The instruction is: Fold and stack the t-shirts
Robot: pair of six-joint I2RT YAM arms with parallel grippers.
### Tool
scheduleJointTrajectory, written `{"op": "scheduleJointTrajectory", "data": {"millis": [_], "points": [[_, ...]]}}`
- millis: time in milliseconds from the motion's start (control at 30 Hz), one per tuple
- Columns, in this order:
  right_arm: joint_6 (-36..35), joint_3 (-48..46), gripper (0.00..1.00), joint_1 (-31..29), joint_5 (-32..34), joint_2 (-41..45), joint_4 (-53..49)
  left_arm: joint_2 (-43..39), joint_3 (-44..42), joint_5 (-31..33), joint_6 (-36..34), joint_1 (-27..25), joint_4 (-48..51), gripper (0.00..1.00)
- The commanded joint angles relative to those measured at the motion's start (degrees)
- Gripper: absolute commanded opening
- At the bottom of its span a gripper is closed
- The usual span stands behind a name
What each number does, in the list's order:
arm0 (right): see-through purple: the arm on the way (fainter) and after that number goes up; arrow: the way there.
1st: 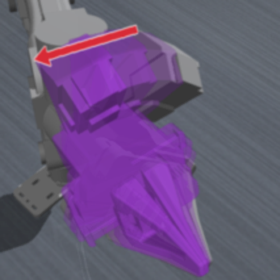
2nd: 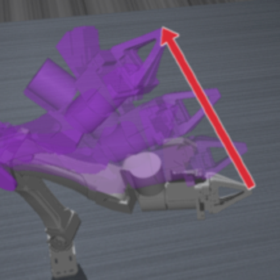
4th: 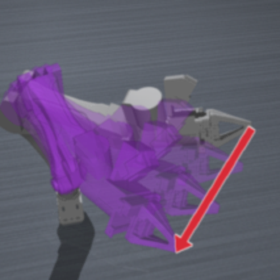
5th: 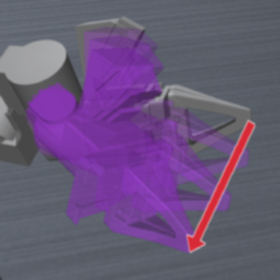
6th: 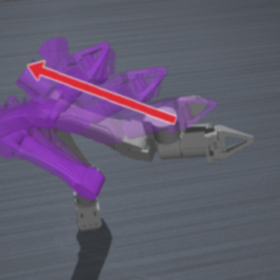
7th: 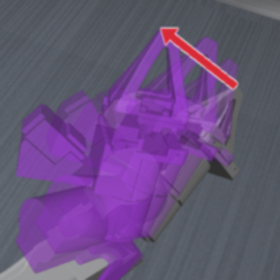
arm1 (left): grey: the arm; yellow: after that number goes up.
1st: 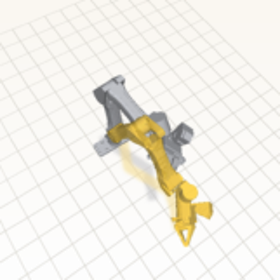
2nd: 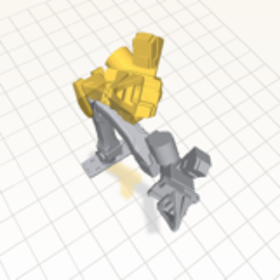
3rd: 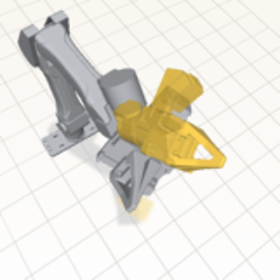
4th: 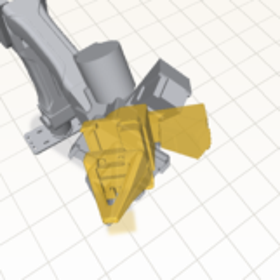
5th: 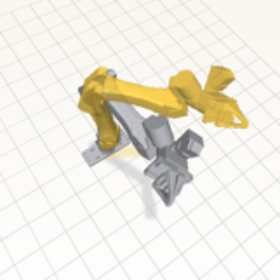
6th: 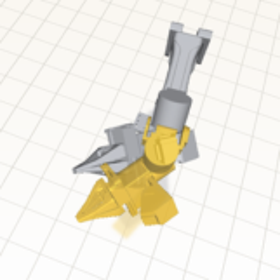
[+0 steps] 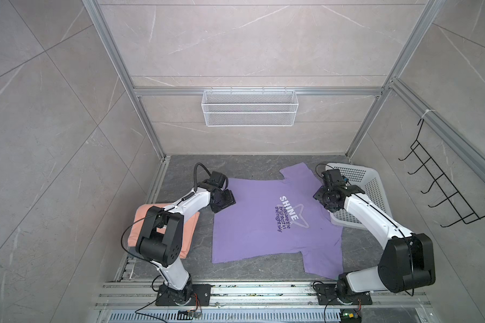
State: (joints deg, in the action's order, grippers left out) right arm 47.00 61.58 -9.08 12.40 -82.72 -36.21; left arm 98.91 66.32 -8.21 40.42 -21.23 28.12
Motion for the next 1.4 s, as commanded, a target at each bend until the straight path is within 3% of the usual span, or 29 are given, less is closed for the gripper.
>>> {"op": "scheduleJointTrajectory", "data": {"millis": [0,300,467,667,833,933,1067,1200,1367], "points": [[-3.9,0.8,0.63,0.1,-0.4,1.2,0.1,2.7,2.2,-2.0,-1.2,-0.2,-0.3,0.67],[-6.4,0.4,0.63,2.5,0.9,-2.9,-0.9,8.1,3.4,-0.5,0.9,0.1,-1.1,0.67],[-10.3,-1.0,0.63,7.7,1.0,-2.0,-1.0,10.7,2.2,0.0,1.6,1.1,-1.2,0.67],[-13.8,1.9,0.63,9.2,1.1,-0.5,-2.3,13.2,1.8,0.1,1.6,3.5,-0.6,0.67],[-12.1,3.5,0.62,9.2,-4.7,0.0,-2.1,12.2,2.4,2.7,0.5,4.0,2.2,0.67],[-8.7,1.7,0.61,8.3,-8.5,2.2,1.5,11.0,0.4,4.0,0.5,4.8,2.8,0.67],[-6.2,2.4,0.62,3.5,-7.8,3.9,5.1,9.7,-1.4,4.3,0.9,6.2,3.0,0.67],[-5.1,6.4,0.62,-2.0,-6.1,-0.7,7.3,8.7,-2.4,4.8,0.0,8.0,3.5,0.67],[-3.2,11.5,0.62,-3.9,-5.6,-8.4,10.6,9.8,-1.5,4.8,-2.5,11.0,4.6,0.67]]}}
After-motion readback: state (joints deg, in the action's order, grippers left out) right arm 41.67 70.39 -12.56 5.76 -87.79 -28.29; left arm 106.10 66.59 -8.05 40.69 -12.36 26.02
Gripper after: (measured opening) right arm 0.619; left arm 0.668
